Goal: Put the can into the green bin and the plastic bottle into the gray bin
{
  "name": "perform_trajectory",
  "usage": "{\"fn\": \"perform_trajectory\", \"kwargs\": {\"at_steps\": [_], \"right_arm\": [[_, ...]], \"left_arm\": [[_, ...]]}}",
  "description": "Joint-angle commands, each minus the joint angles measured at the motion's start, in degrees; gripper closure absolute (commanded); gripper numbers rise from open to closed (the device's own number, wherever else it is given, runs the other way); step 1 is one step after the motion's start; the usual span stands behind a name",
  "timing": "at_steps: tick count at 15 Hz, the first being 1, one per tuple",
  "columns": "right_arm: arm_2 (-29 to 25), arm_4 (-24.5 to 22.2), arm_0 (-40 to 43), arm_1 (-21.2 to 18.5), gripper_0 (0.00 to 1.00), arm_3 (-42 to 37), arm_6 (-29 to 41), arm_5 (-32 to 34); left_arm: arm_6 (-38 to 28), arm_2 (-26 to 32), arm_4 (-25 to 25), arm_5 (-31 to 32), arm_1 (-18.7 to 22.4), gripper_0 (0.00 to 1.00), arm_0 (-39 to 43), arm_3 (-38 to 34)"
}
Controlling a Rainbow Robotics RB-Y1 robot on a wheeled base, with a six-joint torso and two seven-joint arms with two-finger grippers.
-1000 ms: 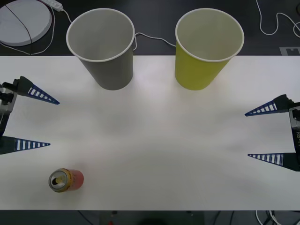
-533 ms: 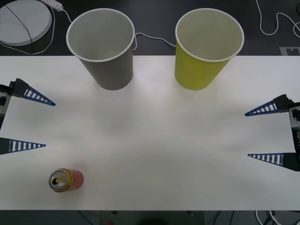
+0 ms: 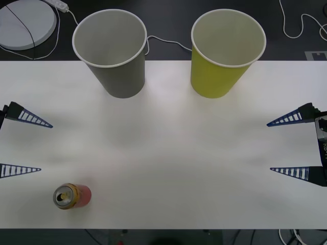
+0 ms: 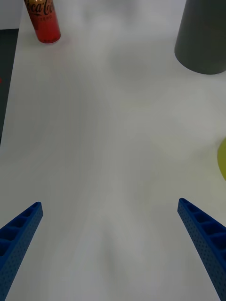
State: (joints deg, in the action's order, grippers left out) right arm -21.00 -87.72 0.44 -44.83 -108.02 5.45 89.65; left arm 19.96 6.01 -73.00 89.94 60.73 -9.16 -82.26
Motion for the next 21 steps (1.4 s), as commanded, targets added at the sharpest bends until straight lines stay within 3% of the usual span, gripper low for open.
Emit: {"fn": "perform_trajectory", "kwargs": {"at_steps": [1,9,21], "right_arm": [[0.0,0.0,0.0,0.0,0.0,0.0,0.0,0.0],[0.0,0.0,0.0,0.0,0.0,0.0,0.0,0.0],[0.0,0.0,0.0,0.0,0.0,0.0,0.0,0.0]], "left_arm": [[5.8,-2.2,0.7,0.1,0.0,0.0,-0.9,5.4],[22.7,-12.7,3.6,0.1,0.0,0.0,-5.6,21.4],[30.0,-21.4,4.3,0.1,-1.6,0.0,-5.7,25.0]]}}
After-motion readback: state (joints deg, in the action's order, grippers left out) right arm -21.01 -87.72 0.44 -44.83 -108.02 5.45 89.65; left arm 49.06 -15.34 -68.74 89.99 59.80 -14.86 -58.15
